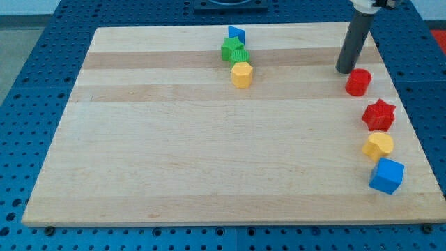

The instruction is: Move the yellow hexagon to the top of the red circle

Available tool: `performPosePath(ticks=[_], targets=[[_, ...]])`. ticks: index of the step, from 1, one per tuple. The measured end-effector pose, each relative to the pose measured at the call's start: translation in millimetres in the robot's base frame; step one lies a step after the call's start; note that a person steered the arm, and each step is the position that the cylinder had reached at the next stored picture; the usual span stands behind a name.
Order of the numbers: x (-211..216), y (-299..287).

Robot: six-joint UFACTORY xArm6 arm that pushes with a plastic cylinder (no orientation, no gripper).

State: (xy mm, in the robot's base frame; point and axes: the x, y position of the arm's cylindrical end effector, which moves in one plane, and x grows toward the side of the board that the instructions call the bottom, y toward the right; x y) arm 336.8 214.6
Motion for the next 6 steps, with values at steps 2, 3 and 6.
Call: performPosePath(ticks=[2, 3, 6], targets=[[38.5, 0.7], [38.1, 0.7], [67.0, -140.8]])
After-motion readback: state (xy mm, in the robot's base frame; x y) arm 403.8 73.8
